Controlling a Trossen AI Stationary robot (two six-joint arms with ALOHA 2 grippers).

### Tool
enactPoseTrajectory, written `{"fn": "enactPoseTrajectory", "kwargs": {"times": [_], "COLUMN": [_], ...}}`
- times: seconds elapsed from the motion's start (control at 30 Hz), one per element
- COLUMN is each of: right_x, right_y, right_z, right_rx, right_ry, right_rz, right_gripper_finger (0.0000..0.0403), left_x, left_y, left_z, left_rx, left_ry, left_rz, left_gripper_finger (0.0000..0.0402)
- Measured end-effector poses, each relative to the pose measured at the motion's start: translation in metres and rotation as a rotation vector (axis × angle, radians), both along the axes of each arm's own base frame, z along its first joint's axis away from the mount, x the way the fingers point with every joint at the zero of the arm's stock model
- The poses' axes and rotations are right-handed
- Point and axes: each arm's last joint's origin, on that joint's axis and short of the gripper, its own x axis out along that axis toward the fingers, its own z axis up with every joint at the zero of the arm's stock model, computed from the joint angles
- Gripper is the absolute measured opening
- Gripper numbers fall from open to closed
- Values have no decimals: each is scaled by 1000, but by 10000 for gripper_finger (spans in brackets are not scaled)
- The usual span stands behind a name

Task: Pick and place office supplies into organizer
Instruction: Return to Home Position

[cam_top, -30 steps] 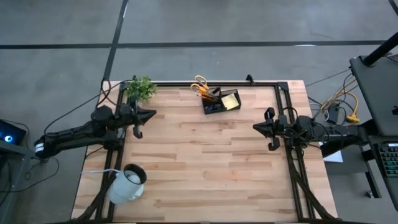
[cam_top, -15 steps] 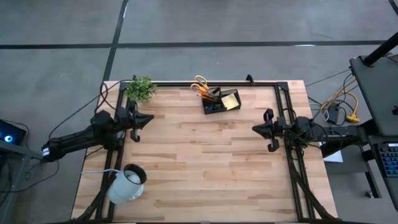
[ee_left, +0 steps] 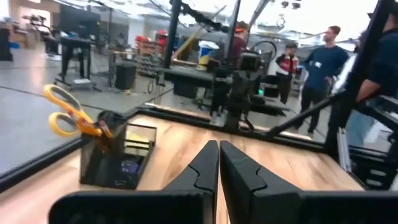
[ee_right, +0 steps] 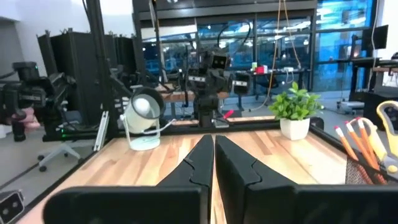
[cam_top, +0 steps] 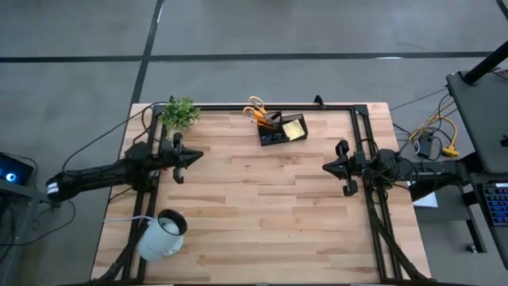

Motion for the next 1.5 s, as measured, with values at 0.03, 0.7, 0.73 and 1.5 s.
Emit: {"fn": "enactPoseTrajectory", "kwargs": {"times": [0.03, 0.7, 0.73, 1.5], "right_x": [0, 0, 0, 0], "right_y": [0, -1, -1, -2], "right_z": [-1, 0, 0, -1], "right_rx": [0, 66, 51, 5], "right_ry": [6, -4, -4, 12], "right_rz": [0, -35, -37, -65], "right_gripper_finger": [8, 8, 8, 8], "left_x": [1, -1, -1, -4], "left_y": [-1, -13, -13, -13], "left_z": [-1, -12, -11, -12], "left_rx": [-1, 4, 5, 5], "left_ry": [6, 29, 24, 26], "left_rz": [-8, -119, -119, -112], "left_gripper_finger": [0, 0, 0, 0]}}
